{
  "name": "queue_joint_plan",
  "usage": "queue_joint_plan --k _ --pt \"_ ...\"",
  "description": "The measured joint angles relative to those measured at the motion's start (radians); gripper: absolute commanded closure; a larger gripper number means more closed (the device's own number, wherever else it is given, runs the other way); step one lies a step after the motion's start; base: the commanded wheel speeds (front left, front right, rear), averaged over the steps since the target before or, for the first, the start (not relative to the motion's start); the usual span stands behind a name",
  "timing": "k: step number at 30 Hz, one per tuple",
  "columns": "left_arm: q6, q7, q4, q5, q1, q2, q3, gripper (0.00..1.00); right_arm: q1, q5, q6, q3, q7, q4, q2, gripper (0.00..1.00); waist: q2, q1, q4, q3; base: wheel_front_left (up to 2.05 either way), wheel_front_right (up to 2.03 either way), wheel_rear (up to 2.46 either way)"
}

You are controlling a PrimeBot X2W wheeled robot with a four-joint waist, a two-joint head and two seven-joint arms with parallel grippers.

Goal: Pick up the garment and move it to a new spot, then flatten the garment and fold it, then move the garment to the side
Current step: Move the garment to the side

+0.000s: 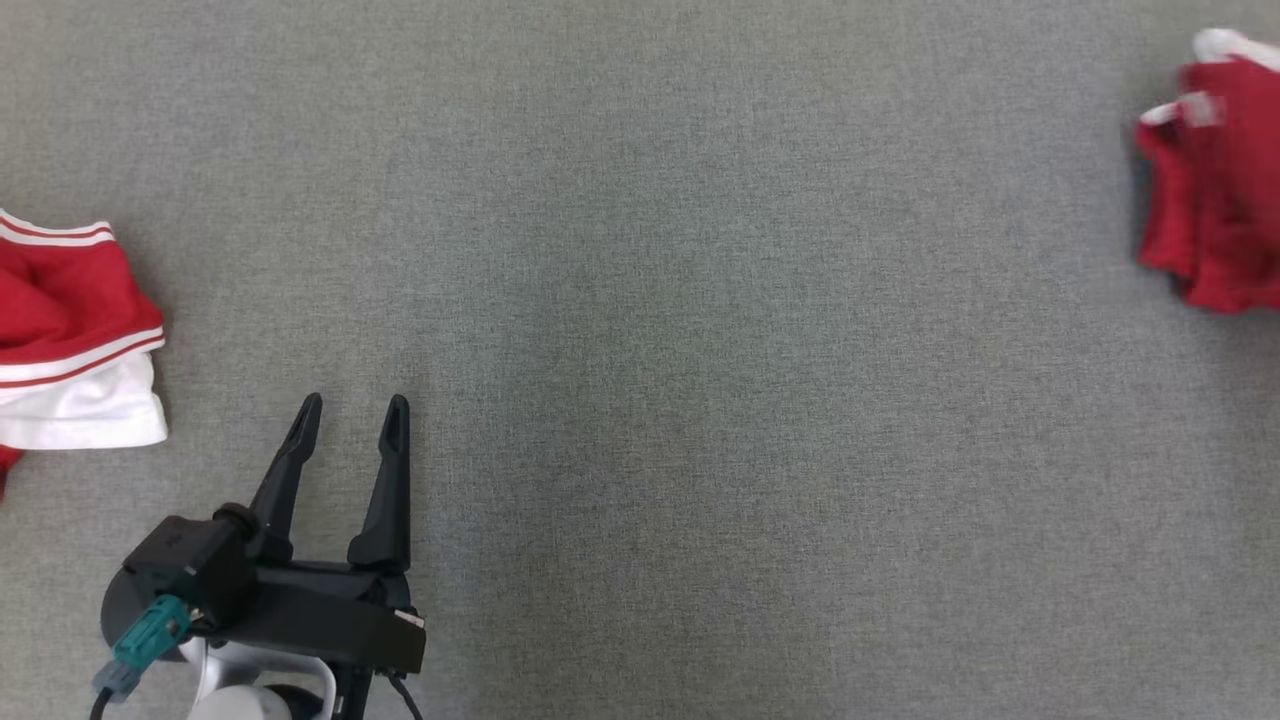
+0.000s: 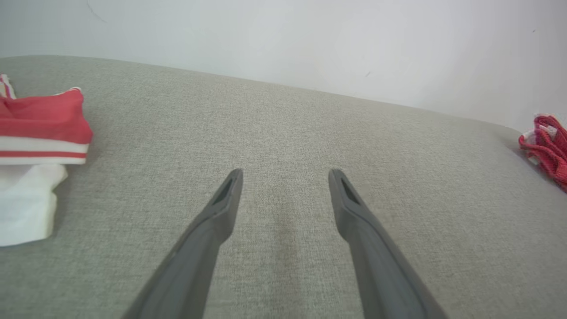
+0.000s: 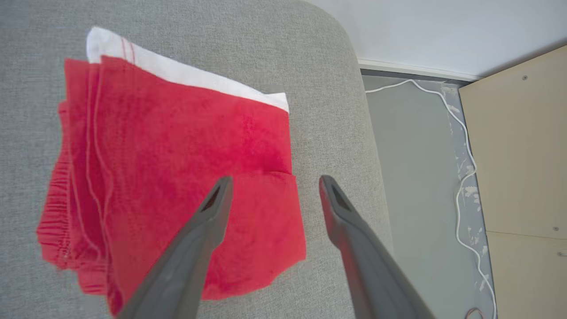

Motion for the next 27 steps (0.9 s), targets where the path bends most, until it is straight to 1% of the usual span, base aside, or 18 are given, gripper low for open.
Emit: queue_joint_plan --k 4,6,8,10,12,13,16,17,22,25,27 --pt "0.000 0.000 0.014 -0.001 0.000 0.000 0.004 0.00 -0.015 -0.011 0.006 0.012 0.000 0.019 -0.003 0.00 0.0000 0.0000 -0.001 -0.009 0.00 0.00 0.00" --pt "0.000 -0.001 0.021 -0.003 0.000 0.000 0.007 0.00 -0.015 -0.012 0.016 0.018 -0.005 0.027 -0.003 0.00 0.0000 -0.0001 -0.002 -0.016 0.00 0.00 0.00" --pt "0.000 -0.003 0.030 -0.004 0.000 -0.004 0.007 0.00 -0.015 -0.003 0.026 0.011 -0.030 0.027 0.012 0.00 0.0001 0.0000 -0.003 -0.025 0.00 0.00 0.00" --pt "0.000 -0.009 0.041 -0.006 0.000 -0.009 0.010 0.00 -0.014 0.025 0.037 -0.005 -0.072 0.020 0.048 0.00 0.0000 -0.0001 -0.004 -0.036 0.00 0.00 0.00" --pt "0.000 -0.014 0.051 -0.011 0.000 -0.011 0.016 0.00 -0.007 0.035 0.065 -0.004 -0.123 -0.005 0.086 0.00 0.0000 0.0000 -0.006 -0.050 0.00 0.00 0.00" --pt "0.000 -0.019 0.057 -0.012 0.000 -0.012 0.018 0.00 0.004 0.046 0.074 -0.006 -0.148 -0.012 0.105 0.00 0.0000 0.0000 -0.007 -0.058 0.00 0.00 0.00" --pt "0.001 -0.023 0.076 -0.013 0.001 -0.015 0.025 0.00 0.070 0.084 0.084 -0.021 -0.222 -0.038 0.159 0.00 0.0000 -0.0001 -0.011 -0.084 0.00 0.00 0.00" --pt "0.001 -0.024 0.079 -0.013 0.003 -0.016 0.026 0.00 0.096 0.091 0.092 -0.024 -0.249 -0.047 0.173 0.00 0.0000 0.0000 -0.012 -0.094 0.00 0.00 0.00" --pt "0.006 -0.032 0.087 -0.038 0.025 -0.018 0.041 0.00 0.196 0.143 0.096 -0.070 -0.384 -0.112 0.234 0.00 0.0000 -0.0001 -0.019 -0.145 0.00 0.00 0.00" --pt "0.009 -0.034 0.092 -0.042 0.062 -0.012 0.053 0.00 0.253 0.164 0.091 -0.092 -0.460 -0.165 0.281 0.00 -0.0001 -0.0003 -0.026 -0.175 0.00 0.00 0.00" --pt "0.009 -0.036 0.097 -0.047 0.077 -0.007 0.059 0.00 0.297 0.177 0.086 -0.106 -0.515 -0.201 0.299 0.00 -0.0001 -0.0003 -0.033 -0.194 0.00 0.00 0.00"
